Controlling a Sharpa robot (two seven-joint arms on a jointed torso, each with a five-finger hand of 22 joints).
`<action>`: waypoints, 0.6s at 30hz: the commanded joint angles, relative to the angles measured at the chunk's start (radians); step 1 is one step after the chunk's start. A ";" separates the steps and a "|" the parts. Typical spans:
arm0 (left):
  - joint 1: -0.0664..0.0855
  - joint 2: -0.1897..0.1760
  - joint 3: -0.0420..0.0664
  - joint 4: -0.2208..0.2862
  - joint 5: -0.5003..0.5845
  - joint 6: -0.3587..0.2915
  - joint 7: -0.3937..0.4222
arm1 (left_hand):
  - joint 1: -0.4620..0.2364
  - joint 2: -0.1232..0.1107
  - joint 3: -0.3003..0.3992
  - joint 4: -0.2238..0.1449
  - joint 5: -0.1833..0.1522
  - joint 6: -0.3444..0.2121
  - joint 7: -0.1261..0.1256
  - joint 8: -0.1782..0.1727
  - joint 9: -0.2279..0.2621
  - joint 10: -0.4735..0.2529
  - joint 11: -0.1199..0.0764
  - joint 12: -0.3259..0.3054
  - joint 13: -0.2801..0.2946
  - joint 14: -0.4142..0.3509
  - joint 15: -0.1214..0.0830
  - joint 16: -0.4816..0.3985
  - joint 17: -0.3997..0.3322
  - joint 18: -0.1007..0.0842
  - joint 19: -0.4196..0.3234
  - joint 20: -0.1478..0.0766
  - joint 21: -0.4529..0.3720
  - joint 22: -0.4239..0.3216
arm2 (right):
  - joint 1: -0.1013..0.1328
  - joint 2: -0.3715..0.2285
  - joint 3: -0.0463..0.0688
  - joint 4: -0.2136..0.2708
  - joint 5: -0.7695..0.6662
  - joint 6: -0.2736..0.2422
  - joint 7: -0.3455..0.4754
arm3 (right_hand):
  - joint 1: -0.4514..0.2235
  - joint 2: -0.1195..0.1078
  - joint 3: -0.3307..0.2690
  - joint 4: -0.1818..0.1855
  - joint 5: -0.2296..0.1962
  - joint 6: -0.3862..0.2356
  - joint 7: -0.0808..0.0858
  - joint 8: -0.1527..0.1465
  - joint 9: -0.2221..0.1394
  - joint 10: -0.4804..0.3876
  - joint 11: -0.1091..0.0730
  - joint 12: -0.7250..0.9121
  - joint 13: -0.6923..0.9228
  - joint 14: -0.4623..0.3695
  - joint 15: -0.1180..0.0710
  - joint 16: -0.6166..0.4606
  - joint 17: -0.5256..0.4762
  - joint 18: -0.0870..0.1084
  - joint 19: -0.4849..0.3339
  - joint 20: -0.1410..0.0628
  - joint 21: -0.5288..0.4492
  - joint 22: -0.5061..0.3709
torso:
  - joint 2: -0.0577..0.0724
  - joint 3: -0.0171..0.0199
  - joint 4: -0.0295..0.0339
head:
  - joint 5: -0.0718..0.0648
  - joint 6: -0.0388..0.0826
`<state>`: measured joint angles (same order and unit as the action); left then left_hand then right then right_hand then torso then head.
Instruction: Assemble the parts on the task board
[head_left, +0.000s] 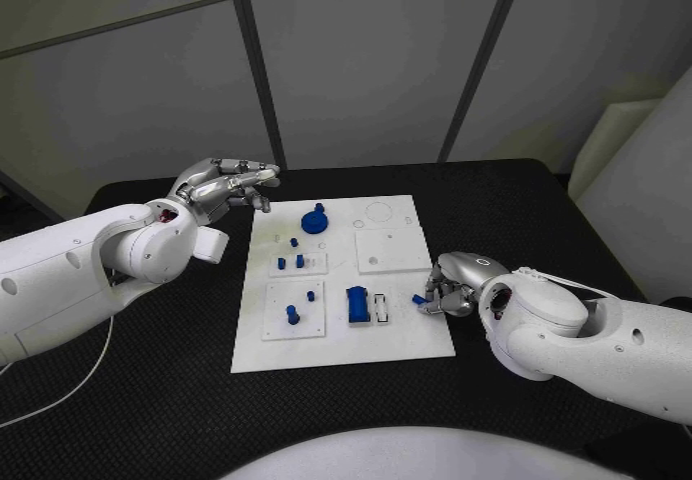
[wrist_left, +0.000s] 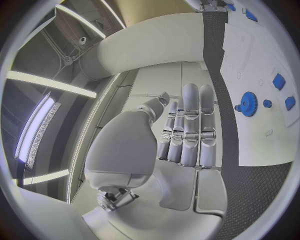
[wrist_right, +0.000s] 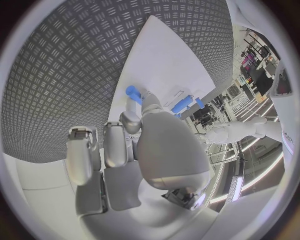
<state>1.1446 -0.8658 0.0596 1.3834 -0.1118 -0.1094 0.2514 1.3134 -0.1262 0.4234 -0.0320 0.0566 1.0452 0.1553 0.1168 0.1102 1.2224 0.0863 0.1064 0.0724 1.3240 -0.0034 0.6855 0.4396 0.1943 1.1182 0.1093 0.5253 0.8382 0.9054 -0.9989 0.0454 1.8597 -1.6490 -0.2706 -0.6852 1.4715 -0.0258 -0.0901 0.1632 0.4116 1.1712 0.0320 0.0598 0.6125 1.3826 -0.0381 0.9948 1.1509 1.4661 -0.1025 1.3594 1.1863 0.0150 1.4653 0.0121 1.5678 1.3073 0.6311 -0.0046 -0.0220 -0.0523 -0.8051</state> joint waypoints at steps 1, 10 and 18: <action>0.001 0.001 0.001 0.000 0.004 0.010 0.004 | -0.004 0.006 -0.006 0.002 -0.005 -0.009 0.000 -0.005 0.002 -0.008 -0.001 -0.003 0.002 -0.001 0.006 -0.005 -0.001 -0.012 0.007 0.000 -0.002 -0.002 | -0.005 -0.009 -0.005 0.022 0.165 -0.089 -0.021 | 0.050 0.052 0.000 -0.007 0.028 -0.005 -0.004 0.007 0.009 0.011 -0.005 0.014 0.012 0.035 -0.005 0.002 0.005 -0.015 0.106 -0.007 0.003 0.263 | 0.000 0.0006 -0.0010 | 0.004 -0.001; 0.001 0.004 0.001 -0.001 0.004 0.011 0.003 | -0.004 0.006 -0.006 0.002 -0.005 -0.009 0.000 -0.005 0.002 -0.008 -0.001 -0.003 0.002 -0.001 0.006 -0.005 -0.001 -0.012 0.007 0.000 -0.002 -0.002 | -0.004 -0.009 -0.004 0.070 0.337 -0.239 0.021 | 0.019 0.048 -0.010 0.004 0.045 -0.005 -0.004 0.007 0.010 0.011 -0.005 0.010 0.009 0.034 -0.004 -0.002 0.000 -0.015 0.106 -0.006 0.003 0.263 | 0.001 -0.0016 0.0013 | 0.006 0.001; 0.001 0.004 0.001 0.001 0.004 0.013 0.002 | -0.004 0.006 -0.006 0.002 -0.005 -0.009 0.000 -0.005 0.002 -0.008 -0.001 -0.003 0.002 -0.001 0.006 -0.005 -0.001 -0.012 0.007 0.000 -0.002 -0.002 | -0.004 0.036 -0.004 0.052 0.444 -0.255 0.049 | -0.026 0.042 -0.026 0.031 0.057 0.000 -0.004 0.008 0.011 0.016 -0.006 0.018 0.015 0.036 -0.004 0.001 0.006 -0.015 0.106 -0.006 0.003 0.263 | 0.002 -0.0030 0.0014 | 0.009 0.001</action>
<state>1.1442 -0.8628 0.0595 1.3823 -0.1118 -0.1082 0.2510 1.3134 -0.1262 0.4234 -0.0320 0.0566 1.0452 0.1553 0.1169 0.1109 1.2224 0.0863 0.1064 0.0724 1.3240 -0.0034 0.6855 0.4397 0.1943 1.1182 0.1093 0.5253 0.8374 0.9003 -0.9693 0.0413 1.9168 -1.2895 -0.4821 -0.6676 1.4430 0.0026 -0.1146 0.1875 0.4620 1.1679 0.0353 0.0653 0.6239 1.3827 -0.0380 1.0058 1.1633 1.4662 -0.1020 1.3594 1.1898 0.0151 1.4652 0.0121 1.5678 1.3073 0.6323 -0.0064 -0.0203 -0.0434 -0.8034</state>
